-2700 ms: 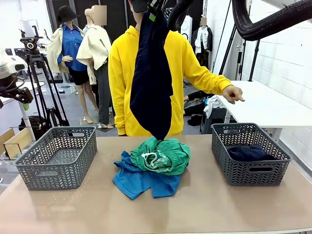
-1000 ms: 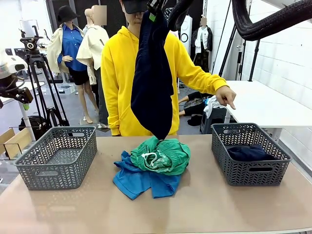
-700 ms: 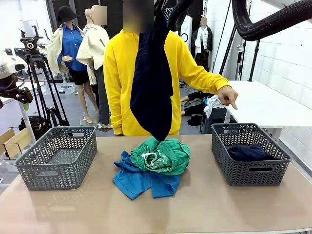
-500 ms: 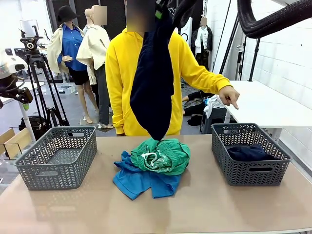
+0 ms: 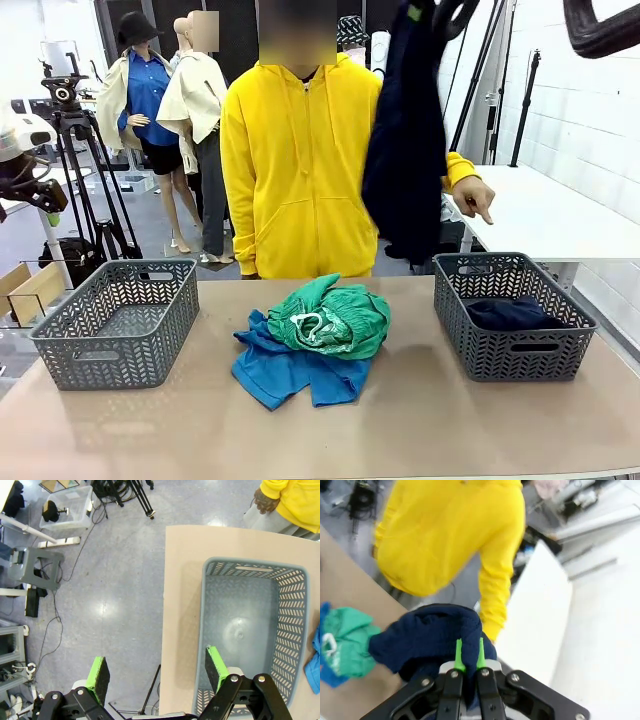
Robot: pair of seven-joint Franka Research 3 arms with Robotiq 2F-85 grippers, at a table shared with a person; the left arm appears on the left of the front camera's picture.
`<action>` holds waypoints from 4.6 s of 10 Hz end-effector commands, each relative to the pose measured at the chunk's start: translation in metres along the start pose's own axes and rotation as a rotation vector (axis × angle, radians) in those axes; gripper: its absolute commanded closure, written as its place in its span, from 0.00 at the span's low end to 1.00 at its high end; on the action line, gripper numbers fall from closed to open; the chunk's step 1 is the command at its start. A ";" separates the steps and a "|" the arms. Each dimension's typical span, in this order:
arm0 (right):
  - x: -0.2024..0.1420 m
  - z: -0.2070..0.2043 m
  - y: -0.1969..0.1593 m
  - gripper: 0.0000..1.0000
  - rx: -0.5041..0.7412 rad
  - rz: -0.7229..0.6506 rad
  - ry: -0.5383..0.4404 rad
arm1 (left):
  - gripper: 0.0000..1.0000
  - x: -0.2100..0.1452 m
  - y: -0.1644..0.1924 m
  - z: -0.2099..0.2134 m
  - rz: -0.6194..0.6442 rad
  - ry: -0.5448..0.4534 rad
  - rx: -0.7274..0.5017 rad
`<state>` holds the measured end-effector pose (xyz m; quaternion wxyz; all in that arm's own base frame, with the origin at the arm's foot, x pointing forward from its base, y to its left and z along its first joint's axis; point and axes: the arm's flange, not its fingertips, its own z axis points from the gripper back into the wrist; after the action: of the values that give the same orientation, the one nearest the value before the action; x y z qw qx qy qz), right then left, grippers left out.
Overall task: Sort the tops and bottoms.
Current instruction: Sort the clothes according to human instructions.
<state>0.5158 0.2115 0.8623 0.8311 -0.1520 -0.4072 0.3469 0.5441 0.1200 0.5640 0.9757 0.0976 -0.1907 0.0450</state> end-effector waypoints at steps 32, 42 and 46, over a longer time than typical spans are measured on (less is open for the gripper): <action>-0.337 -0.203 0.100 0.00 0.105 -0.621 0.573 | 0.00 0.000 0.001 0.001 -0.015 0.006 0.011; -0.352 -0.101 -0.004 0.00 -0.105 -0.816 0.383 | 0.00 0.000 0.001 0.001 -0.015 0.006 0.011; -0.408 -0.084 -0.028 0.00 -0.187 -0.956 0.435 | 0.00 0.000 0.001 0.001 -0.015 0.006 0.011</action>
<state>0.4277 -0.0898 0.6036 0.9495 -0.0914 -0.2755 -0.1191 0.5442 0.1200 0.5640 0.9758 0.0976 -0.1905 0.0450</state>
